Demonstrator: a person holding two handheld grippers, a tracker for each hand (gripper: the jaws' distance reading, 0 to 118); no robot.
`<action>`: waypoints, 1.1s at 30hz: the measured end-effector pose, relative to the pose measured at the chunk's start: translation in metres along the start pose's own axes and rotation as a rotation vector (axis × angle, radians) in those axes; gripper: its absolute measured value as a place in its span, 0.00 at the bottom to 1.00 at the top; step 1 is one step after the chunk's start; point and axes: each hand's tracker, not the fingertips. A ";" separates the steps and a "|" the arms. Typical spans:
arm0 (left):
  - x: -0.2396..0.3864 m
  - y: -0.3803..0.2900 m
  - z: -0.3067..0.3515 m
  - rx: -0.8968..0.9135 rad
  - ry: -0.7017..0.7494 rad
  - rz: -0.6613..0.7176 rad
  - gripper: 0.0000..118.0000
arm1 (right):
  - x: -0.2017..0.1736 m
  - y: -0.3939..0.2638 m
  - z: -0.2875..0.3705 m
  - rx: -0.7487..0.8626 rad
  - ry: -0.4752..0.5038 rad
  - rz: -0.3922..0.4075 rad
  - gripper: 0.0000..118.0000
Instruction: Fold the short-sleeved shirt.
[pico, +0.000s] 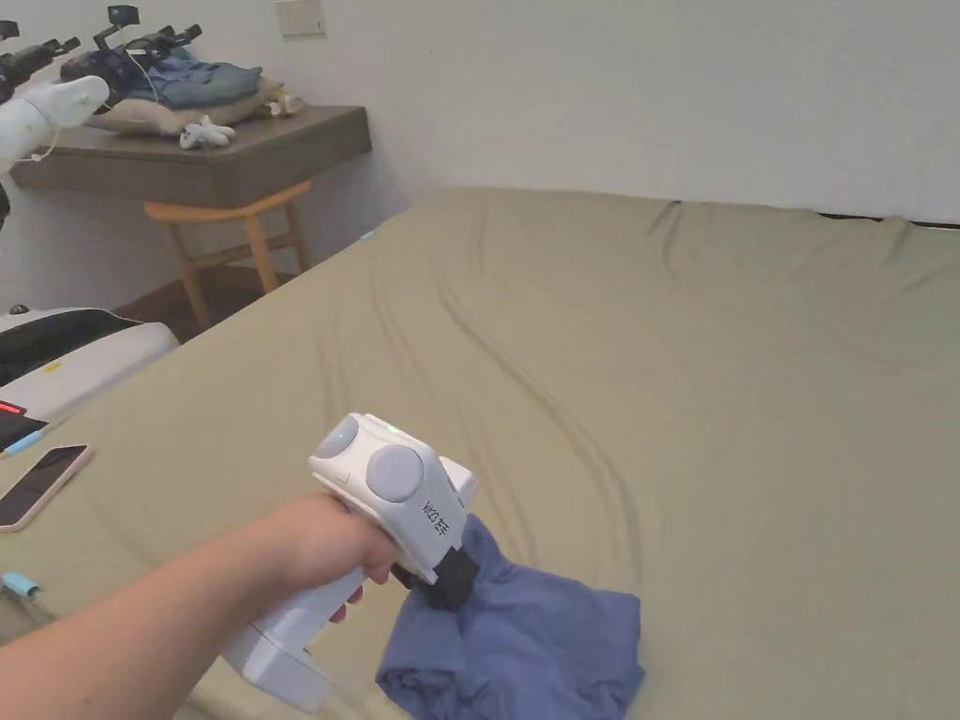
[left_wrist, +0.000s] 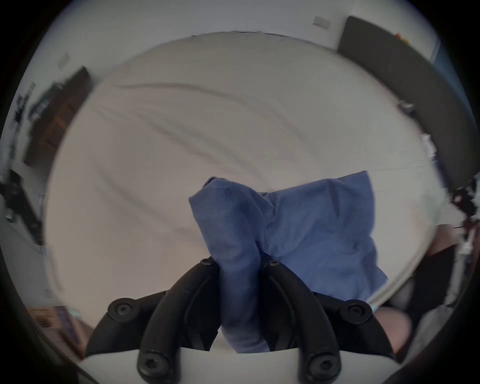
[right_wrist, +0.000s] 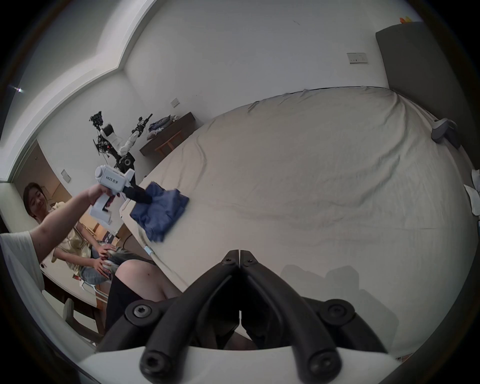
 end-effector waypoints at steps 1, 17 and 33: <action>-0.013 0.002 -0.003 -0.026 0.071 -0.004 0.17 | -0.003 0.001 -0.001 -0.004 -0.004 0.006 0.00; -0.111 -0.011 0.001 -0.004 0.350 0.118 0.67 | -0.025 0.018 -0.018 -0.024 -0.050 0.061 0.00; 0.050 -0.015 0.092 0.541 0.140 0.253 0.00 | -0.014 0.021 0.000 0.060 -0.050 0.100 0.00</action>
